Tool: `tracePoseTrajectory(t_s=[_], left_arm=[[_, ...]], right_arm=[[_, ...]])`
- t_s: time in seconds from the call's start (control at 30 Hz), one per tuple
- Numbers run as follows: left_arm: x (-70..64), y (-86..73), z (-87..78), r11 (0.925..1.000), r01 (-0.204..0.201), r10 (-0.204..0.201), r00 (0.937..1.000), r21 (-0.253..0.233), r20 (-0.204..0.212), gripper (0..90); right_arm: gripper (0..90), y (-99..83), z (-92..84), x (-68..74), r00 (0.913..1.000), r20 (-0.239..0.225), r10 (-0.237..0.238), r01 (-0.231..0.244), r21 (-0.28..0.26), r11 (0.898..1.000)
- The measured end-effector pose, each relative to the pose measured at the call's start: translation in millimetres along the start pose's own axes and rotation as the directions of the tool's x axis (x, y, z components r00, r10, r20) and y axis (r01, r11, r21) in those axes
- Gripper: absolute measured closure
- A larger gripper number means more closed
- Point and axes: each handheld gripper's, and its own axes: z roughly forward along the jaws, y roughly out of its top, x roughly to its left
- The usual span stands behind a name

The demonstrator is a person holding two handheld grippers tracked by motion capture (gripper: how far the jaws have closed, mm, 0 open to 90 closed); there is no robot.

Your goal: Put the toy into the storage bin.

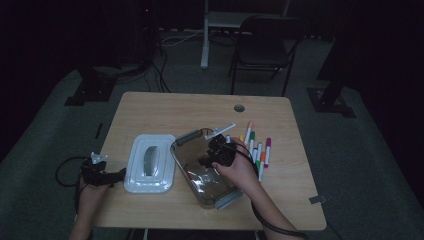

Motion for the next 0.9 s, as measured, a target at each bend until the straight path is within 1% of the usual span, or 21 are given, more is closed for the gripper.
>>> tracePoseTrajectory(t_s=[0.07, 0.1, 0.13, 0.17, 0.23, 0.27, 0.3, 0.33, 0.37, 0.43, 0.5, 0.6, 0.63, 0.67, 0.7, 0.73, 0.77, 0.8, 0.83, 0.87, 0.9], left_arm=[[0.0, 0.0, 0.0, 1.0000, 0.000, 0.000, 1.0000, 0.000, 0.000, 0.4], [0.0, 0.0, 0.0, 1.0000, 0.000, 0.000, 1.0000, 0.000, 0.000, 0.4], [0.0, 0.0, 0.0, 1.0000, 0.000, 0.000, 1.0000, 0.000, 0.000, 0.4], [-0.1, 0.0, 0.0, 1.0000, 0.001, -0.001, 1.0000, 0.000, 0.000, 0.4], [-0.1, -0.1, 0.1, 1.0000, 0.002, -0.002, 1.0000, -0.001, 0.000, 0.4], [-0.1, 0.0, 0.1, 1.0000, 0.002, -0.002, 1.0000, 0.000, 0.000, 0.4], [-0.1, 0.0, 0.1, 1.0000, 0.002, -0.002, 1.0000, 0.000, 0.000, 0.4], [-0.1, 0.0, 0.1, 1.0000, 0.002, -0.002, 1.0000, 0.000, 0.000, 0.4], [-0.1, 0.0, 0.0, 1.0000, 0.001, -0.001, 1.0000, 0.001, 0.001, 0.4], [0.0, 0.0, -0.1, 1.0000, 0.000, 0.000, 1.0000, 0.001, 0.001, 0.4], [0.0, 0.0, -0.1, 1.0000, 0.000, 0.000, 1.0000, 0.001, 0.001, 0.4], [0.0, 0.0, 0.0, 1.0000, 0.001, -0.001, 1.0000, 0.000, 0.000, 0.4], [-0.1, 0.0, 0.0, 1.0000, 0.001, -0.001, 1.0000, 0.000, 0.001, 0.4], [-0.2, 0.0, 0.0, 1.0000, 0.003, -0.003, 1.0000, 0.000, 0.001, 0.4], [0.0, 0.1, 0.0, 1.0000, 0.001, -0.001, 1.0000, 0.001, 0.000, 0.4], [0.1, 0.1, -0.1, 1.0000, -0.001, 0.001, 1.0000, 0.002, 0.000, 0.4], [0.1, 0.1, -0.2, 1.0000, -0.001, 0.001, 1.0000, 0.003, 0.001, 0.4], [0.0, 0.0, -0.1, 1.0000, 0.001, -0.001, 1.0000, 0.002, 0.000, 0.4], [-0.1, 0.0, 0.0, 1.0000, 0.001, -0.001, 1.0000, 0.000, 0.000, 0.4], [-0.1, 0.0, 0.0, 1.0000, 0.001, -0.001, 1.0000, 0.000, 0.000, 0.4], [-0.1, 0.0, 0.0, 1.0000, 0.001, -0.001, 1.0000, 0.000, 0.000, 0.4]], right_arm=[[47.0, -2.2, -6.9, -3.3, 1.0000, 0.008, -0.002, 0.003, -0.020, 1.000], [47.0, -2.2, -6.9, -3.3, 1.0000, 0.008, -0.002, 0.003, -0.020, 1.000], [46.9, -3.5, -10.8, -5.5, 0.9999, 0.013, 0.003, -0.002, -0.040, 0.999], [43.1, -6.4, -18.6, -9.8, 0.9995, 0.031, 0.004, -0.001, -0.081, 0.997], [41.1, -9.4, -25.3, -13.9, 0.9983, 0.057, 0.009, -0.003, -0.112, 0.994], [40.5, -11.8, -30.5, -17.2, 0.9969, 0.078, 0.011, 0.000, -0.139, 0.990], [40.5, -11.8, -30.5, -17.2, 0.9969, 0.078, 0.011, 0.000, -0.139, 0.990], [38.0, -13.0, -33.6, -19.1, 0.9960, 0.088, 0.015, -0.002, -0.149, 0.989], [34.7, -16.8, -43.4, -25.0, 0.9934, 0.113, 0.021, 0.001, -0.195, 0.981], [32.4, -20.0, -52.6, -30.4, 0.9913, 0.125, 0.042, -0.012, -0.233, 0.973], [29.9, -23.3, -61.3, -35.9, 0.9864, 0.155, 0.055, -0.013, -0.260, 0.965], [25.9, -30.0, -70.1, -42.6, 0.9753, 0.210, 0.068, -0.002, -0.301, 0.954], [24.1, -32.5, -72.0, -45.9, 0.9729, 0.218, 0.076, -0.005, -0.309, 0.951], [20.2, -35.3, -73.2, -49.8, 0.9707, 0.216, 0.105, -0.030, -0.326, 0.945], [19.1, -38.9, -74.4, -53.4, 0.9682, 0.206, 0.143, -0.062, -0.357, 0.932], [17.2, -42.2, -74.8, -57.3, 0.9630, 0.194, 0.187, -0.102, -0.377, 0.921], [17.1, -45.6, -75.1, -61.6, 0.9560, 0.198, 0.217, -0.125, -0.394, 0.911], [17.1, -49.5, -74.8, -65.7, 0.9506, 0.216, 0.223, -0.121, -0.404, 0.907], [17.1, -53.1, -74.2, -69.3, 0.9435, 0.244, 0.225, -0.113, -0.401, 0.909], [17.1, -57.0, -73.2, -72.7, 0.9309, 0.264, 0.253, -0.124, -0.423, 0.898], [18.0, -60.9, -72.2, -76.3, 0.9245, 0.273, 0.266, -0.130, -0.430, 0.893]])
